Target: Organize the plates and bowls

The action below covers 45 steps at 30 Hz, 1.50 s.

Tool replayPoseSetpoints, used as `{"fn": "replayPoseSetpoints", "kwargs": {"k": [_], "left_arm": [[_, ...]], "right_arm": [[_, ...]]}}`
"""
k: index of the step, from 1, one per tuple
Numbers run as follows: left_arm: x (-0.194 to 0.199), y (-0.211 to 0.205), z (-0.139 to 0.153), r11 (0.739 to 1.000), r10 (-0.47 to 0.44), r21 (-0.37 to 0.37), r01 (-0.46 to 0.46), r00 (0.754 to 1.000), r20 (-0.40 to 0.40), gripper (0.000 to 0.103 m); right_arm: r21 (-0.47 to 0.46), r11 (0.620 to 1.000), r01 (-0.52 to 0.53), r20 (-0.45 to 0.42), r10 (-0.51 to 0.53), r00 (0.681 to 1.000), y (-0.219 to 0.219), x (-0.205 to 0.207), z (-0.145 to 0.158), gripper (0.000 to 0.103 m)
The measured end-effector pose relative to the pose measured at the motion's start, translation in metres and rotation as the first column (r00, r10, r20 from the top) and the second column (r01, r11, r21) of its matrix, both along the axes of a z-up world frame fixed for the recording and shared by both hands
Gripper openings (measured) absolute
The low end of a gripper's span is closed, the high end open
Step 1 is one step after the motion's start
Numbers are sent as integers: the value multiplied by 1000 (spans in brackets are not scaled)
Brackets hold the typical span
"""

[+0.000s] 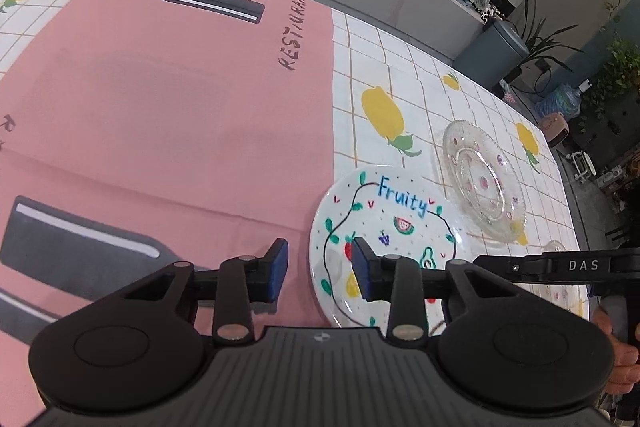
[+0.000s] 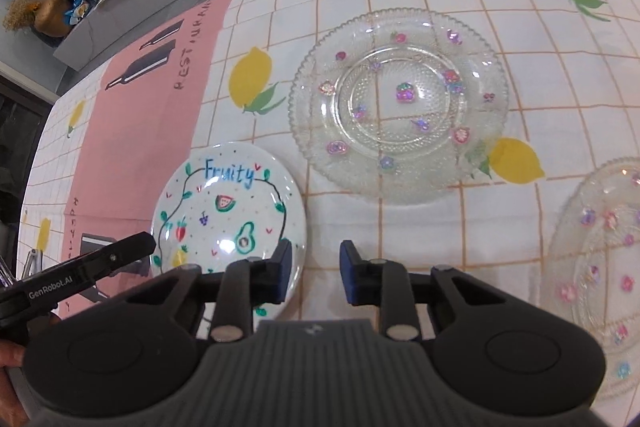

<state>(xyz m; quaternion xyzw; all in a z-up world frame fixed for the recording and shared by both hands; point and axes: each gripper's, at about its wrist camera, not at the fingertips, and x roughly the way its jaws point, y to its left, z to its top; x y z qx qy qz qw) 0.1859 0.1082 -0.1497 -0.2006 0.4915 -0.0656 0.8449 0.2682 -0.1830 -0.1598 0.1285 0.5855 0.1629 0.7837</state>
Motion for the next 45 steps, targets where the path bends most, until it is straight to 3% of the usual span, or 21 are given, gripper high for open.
{"fn": "replayPoseSetpoints", "kwargs": {"k": [8,10,13,19,26,35,45], "left_arm": [[7,-9,-4,999,-29,17,29,1000,3,23],[8,-11,-3,998,-41,41,41,999,1,19],[8,-11,-2,997,-47,55,47,999,-1,16],[0,-11,2,994,-60,88,59,998,10,15],[-18,11,9,997,10,71,-11,1000,6,15],[-50,45,13,993,119,30,-118,992,-46,15],[-77,58,20,984,174,73,-165,974,-145,15]], "right_arm": [[12,1000,-9,-12,9,1000,9,8,-9,16],[28,1000,-15,-12,16,1000,9,9,-10,8],[32,999,-20,-14,20,1000,11,9,-10,9],[9,999,-49,-9,49,999,16,10,-8,9],[4,991,-137,-38,137,990,39,15,-5,8],[-4,956,-293,-103,291,951,85,18,-1,8],[-36,902,-430,-206,415,886,131,5,-2,8]]}}
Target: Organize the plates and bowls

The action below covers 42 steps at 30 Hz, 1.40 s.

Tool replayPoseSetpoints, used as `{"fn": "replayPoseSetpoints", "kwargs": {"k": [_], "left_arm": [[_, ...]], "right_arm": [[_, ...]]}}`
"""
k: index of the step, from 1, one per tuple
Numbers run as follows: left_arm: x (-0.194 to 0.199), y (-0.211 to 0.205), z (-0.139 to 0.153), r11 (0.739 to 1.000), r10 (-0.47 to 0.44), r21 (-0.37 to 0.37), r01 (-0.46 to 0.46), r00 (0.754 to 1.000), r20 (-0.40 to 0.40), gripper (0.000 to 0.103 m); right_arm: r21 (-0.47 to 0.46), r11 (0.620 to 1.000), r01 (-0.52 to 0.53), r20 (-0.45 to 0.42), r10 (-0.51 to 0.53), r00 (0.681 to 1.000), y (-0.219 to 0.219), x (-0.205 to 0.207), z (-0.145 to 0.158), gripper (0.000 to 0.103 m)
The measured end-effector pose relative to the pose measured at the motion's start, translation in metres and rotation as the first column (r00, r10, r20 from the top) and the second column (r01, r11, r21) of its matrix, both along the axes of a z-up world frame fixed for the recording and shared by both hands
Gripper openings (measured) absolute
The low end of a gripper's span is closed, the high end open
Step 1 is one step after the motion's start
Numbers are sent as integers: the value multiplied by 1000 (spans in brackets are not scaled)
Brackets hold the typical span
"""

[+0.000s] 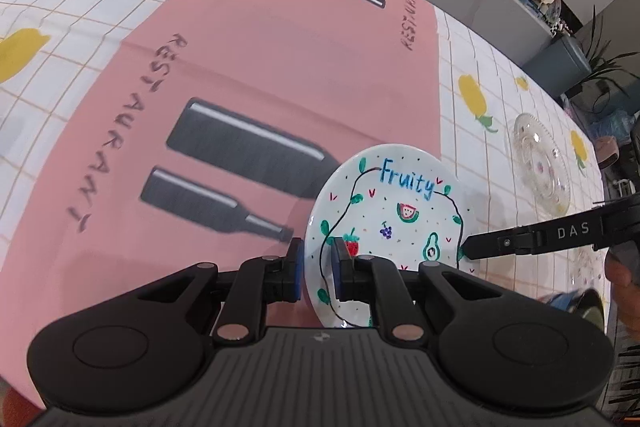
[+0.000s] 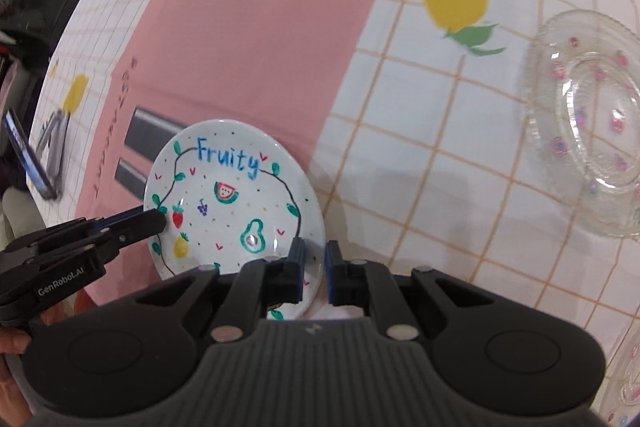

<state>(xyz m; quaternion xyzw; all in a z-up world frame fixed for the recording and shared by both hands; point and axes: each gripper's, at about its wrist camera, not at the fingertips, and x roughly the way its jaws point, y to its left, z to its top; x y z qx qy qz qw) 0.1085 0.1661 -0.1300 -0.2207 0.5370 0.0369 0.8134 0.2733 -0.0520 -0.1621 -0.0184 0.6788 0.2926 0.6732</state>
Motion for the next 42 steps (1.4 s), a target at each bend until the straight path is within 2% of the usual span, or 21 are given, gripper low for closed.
{"fn": "replayPoseSetpoints", "kwargs": {"k": [8,20,31,34,39,42], "left_arm": [[-12,3,-3,1000,11,-16,-12,998,-63,15],[-13,0,-11,1000,27,-10,-28,997,-77,16],[-12,2,-13,999,46,-22,-48,995,-83,20],[-13,4,-11,999,51,-7,-52,995,-80,29],[-16,2,3,998,49,29,-48,999,-21,30],[-17,-4,17,998,23,50,-24,999,29,30]], "right_arm": [[-42,998,-41,-58,39,998,12,-12,-6,9],[-78,995,-53,-37,50,998,29,-20,-10,9],[-80,996,-45,-19,44,999,26,-25,-8,10],[-84,996,-41,-11,40,999,25,-25,-7,14],[-106,994,-27,34,31,999,19,-26,0,20],[-69,998,7,51,-3,999,10,-24,9,21]]}}
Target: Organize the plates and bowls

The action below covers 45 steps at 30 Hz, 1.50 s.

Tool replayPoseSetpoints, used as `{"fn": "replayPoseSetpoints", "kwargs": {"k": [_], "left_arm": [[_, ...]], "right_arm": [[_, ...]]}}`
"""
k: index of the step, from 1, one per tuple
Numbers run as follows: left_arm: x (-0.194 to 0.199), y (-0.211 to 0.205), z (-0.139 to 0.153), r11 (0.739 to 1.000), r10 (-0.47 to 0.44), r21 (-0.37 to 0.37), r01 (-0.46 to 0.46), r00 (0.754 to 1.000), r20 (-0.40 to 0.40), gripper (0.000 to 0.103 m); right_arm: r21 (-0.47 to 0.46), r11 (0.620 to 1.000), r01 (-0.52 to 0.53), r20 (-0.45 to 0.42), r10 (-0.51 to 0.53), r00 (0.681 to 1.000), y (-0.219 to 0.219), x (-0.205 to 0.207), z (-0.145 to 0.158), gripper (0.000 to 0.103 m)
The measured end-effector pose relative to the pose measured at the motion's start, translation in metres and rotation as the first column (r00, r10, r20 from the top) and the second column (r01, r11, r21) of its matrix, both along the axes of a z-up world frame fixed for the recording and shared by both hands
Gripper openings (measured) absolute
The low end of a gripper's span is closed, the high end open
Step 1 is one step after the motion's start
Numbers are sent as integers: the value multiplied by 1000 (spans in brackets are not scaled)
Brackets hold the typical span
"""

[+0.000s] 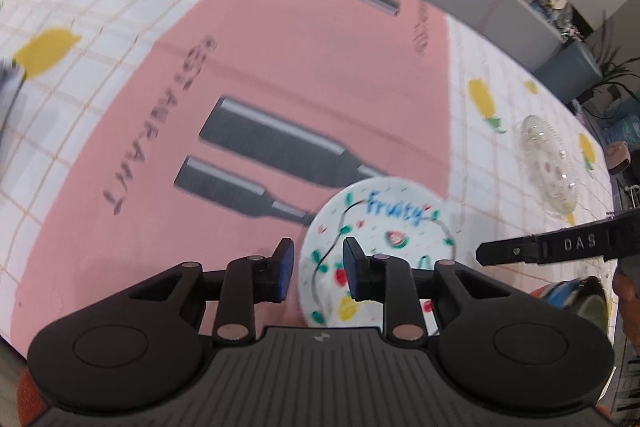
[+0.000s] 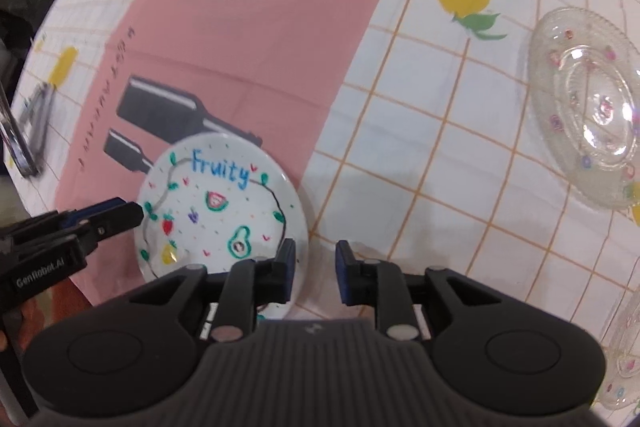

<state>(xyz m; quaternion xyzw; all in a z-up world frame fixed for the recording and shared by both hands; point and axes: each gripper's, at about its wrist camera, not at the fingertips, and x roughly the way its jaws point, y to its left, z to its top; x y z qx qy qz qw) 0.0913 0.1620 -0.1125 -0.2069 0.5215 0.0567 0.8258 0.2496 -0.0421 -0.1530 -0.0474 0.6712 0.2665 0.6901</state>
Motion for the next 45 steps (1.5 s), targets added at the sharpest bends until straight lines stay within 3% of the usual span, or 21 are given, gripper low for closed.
{"fn": "replayPoseSetpoints", "kwargs": {"k": [5,10,14,21,25,30,37,45], "left_arm": [[0,-16,29,998,-55,16,54,996,70,30],[3,-44,57,992,-122,4,123,983,137,30],[10,-69,72,982,-172,-50,184,968,180,30],[25,-133,89,947,-287,-80,310,933,217,31],[36,-178,86,925,-349,-83,371,916,198,39],[51,-228,70,914,-382,-89,396,913,140,40],[67,-274,49,914,-399,-41,403,913,80,42],[83,-293,22,936,-350,-36,351,936,22,42]], "right_arm": [[39,997,66,99,-70,993,-19,-2,29,27],[74,989,129,218,-142,966,-53,-15,61,28],[115,973,200,264,-224,938,-90,-28,76,28],[150,926,345,317,-376,871,-167,-55,84,33],[139,898,418,341,-439,831,-212,-70,77,33],[151,852,501,341,-521,783,-262,-84,66,33],[182,787,590,321,-614,721,-311,-92,50,36],[218,736,641,275,-677,683,-336,-87,25,36]]}}
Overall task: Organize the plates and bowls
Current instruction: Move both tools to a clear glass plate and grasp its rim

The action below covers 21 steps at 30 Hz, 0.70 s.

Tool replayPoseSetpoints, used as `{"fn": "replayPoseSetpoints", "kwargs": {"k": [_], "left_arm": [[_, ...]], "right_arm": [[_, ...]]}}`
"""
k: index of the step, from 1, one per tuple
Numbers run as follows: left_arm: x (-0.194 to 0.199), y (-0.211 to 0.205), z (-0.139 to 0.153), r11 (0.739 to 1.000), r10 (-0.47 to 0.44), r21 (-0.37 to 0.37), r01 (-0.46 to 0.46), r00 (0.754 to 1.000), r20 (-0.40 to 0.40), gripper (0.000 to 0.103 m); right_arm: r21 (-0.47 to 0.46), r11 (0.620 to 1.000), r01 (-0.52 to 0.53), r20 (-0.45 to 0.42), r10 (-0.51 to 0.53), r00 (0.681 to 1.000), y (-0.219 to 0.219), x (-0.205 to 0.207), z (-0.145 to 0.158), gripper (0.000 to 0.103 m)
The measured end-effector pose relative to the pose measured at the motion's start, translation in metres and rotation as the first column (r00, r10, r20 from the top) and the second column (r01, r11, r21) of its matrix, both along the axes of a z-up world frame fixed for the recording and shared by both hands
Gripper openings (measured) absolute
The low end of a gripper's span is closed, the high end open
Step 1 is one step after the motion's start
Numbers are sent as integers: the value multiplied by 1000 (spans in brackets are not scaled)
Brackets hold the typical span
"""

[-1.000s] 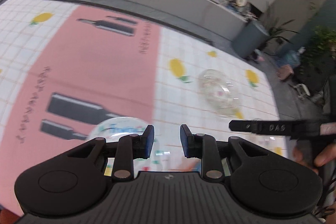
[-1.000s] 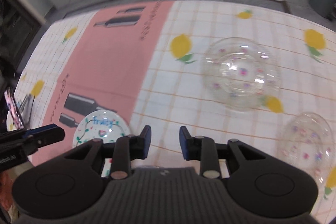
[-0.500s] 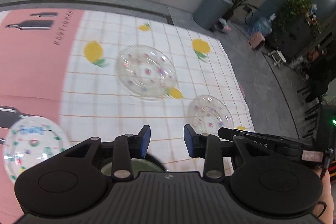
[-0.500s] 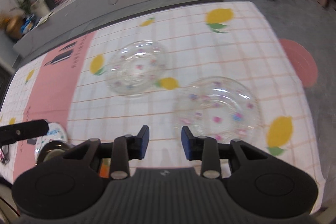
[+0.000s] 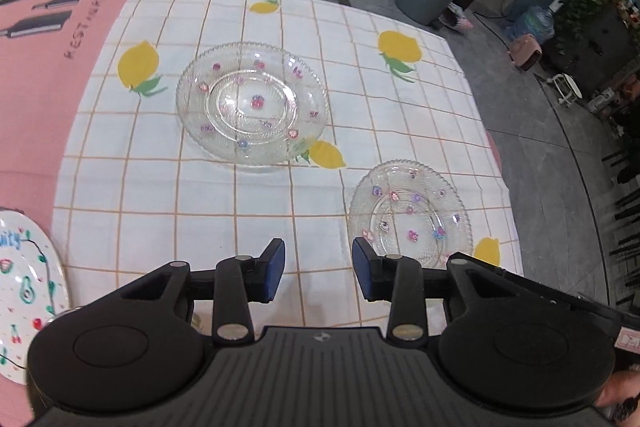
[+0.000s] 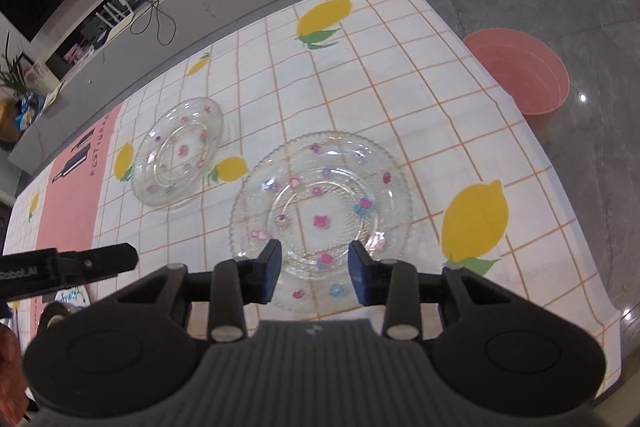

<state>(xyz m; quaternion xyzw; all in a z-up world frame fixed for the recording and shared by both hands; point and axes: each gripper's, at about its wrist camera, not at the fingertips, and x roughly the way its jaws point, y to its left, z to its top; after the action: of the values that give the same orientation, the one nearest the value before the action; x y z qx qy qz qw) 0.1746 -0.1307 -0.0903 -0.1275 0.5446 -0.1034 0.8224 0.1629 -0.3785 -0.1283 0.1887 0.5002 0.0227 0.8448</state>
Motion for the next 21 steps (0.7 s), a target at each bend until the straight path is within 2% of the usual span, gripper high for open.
{"fn": "replayPoseSetpoints", "kwargs": {"k": [8,11,21], "left_arm": [[14,-8,-23,998,63,-15,-63,997,-34,42],[20,-14,-30,996,73,-51,-76,996,-53,42],[33,-42,-53,998,57,-34,-59,997,-59,42]], "right_arm": [[9,999,37,-9,-37,999,-14,14,-19,37],[21,998,52,-7,-52,999,-22,18,-23,37],[31,991,132,30,-133,991,-52,19,-31,35]]}}
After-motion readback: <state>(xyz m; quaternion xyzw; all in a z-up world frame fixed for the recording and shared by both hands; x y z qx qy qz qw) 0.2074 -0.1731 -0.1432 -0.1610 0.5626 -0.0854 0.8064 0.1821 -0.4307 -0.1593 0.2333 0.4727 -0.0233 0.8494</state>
